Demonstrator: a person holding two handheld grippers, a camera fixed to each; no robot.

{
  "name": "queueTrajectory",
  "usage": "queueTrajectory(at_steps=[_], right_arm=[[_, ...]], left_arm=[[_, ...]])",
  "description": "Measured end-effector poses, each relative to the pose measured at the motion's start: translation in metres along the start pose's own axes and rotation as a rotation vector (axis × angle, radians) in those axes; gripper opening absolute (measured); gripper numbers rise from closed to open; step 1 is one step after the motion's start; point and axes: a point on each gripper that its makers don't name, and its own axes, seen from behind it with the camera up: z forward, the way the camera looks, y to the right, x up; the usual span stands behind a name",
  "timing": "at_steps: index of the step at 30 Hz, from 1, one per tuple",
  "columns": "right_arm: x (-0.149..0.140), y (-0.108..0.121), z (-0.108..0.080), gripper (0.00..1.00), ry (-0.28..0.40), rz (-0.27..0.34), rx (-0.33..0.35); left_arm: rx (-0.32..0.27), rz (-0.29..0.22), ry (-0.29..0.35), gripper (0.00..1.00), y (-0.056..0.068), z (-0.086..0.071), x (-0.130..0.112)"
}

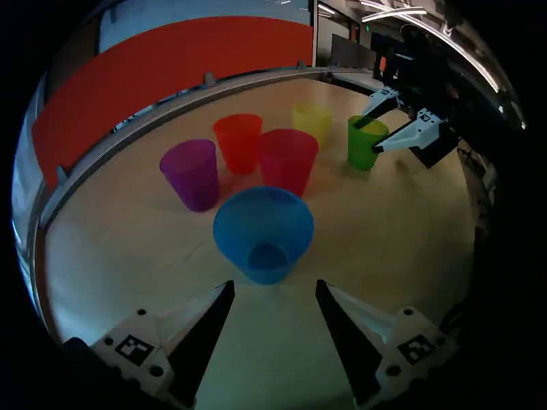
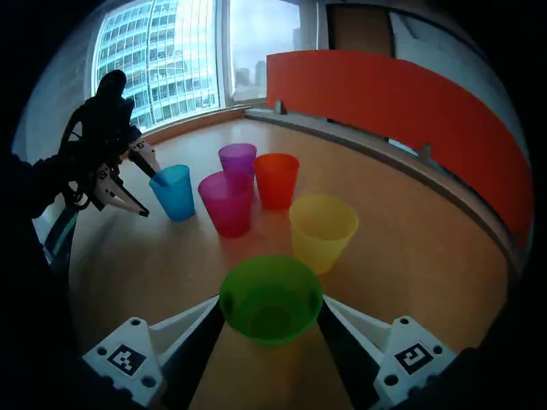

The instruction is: Pour water

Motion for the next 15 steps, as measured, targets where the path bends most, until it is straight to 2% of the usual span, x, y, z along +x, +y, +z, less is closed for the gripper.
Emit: queueTrajectory(at_steps=[6, 12, 15], right_arm=[[-0.0041, 0.0007, -0.0016, 0.91, -0.005, -0.002, -0.004], [-0.0044, 0.0001, -0.0035, 0.93, -0.004, 0.000, -0.008], [-0.0040, 0.0010, -0.0052, 0.97, -0.002, 0.005, -0.013]], left_arm=[[-0.009, 0.002, -0.009, 0.88, 0.0069, -0.0011, -0.0032], [-0.003, -0.002, -0.014, 0.88, 0.0075, 0.0000, -0.0042], [-0.001, -0.012, -0.011, 0.88, 0.0076, -0.0013, -0.0040]])
